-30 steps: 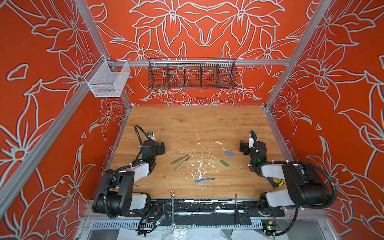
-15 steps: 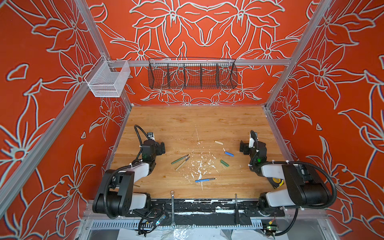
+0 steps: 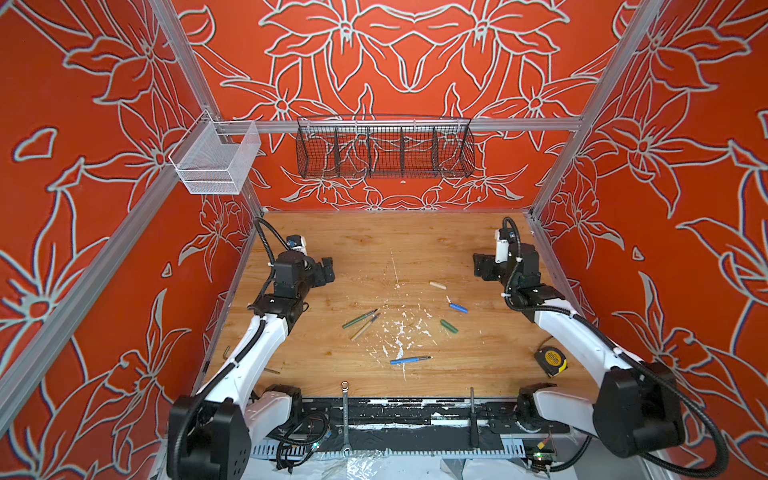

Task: Insert the pens into the pen caps
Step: 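Move the right gripper to the blue cap while the left approaches the blue pen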

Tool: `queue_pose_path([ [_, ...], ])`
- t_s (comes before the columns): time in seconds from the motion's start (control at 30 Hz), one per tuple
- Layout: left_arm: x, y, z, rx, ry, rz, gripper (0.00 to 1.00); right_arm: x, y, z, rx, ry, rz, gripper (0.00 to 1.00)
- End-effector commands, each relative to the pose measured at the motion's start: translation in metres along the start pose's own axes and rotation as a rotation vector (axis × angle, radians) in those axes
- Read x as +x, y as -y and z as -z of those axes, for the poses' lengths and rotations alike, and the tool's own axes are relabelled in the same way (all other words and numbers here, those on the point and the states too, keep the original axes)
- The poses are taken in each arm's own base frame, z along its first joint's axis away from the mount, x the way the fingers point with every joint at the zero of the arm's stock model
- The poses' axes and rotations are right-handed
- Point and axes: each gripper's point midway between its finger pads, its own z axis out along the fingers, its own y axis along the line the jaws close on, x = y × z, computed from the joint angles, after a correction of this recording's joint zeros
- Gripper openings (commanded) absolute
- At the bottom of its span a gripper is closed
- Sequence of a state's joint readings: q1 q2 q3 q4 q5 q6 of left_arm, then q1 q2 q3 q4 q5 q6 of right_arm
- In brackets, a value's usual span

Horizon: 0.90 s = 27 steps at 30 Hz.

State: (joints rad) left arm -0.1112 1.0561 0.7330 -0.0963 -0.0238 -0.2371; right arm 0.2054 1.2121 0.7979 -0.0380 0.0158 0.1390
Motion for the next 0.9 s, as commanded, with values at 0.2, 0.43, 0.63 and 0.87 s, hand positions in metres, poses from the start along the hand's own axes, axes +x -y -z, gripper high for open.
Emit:
queue_pose_path([
  [0.2, 0.083, 0.061, 0.065, 0.225, -0.279, 0.043, 0.97, 0.115, -0.039, 0.046, -0.051, -0.536, -0.161, 0.79],
  [0.43, 0.112, 0.078, 0.086, 0.335, -0.325, 0.064, 0.97, 0.138, -0.064, 0.035, -0.109, -0.619, -0.138, 0.78],
  [0.63, 0.122, 0.086, 0.089, 0.357, -0.384, 0.046, 0.97, 0.135, -0.08, 0.015, -0.147, -0.659, -0.089, 0.78],
  [0.87, 0.13, 0.087, 0.085, 0.337, -0.413, 0.029, 0.97, 0.137, -0.087, -0.011, -0.152, -0.667, -0.073, 0.78],
])
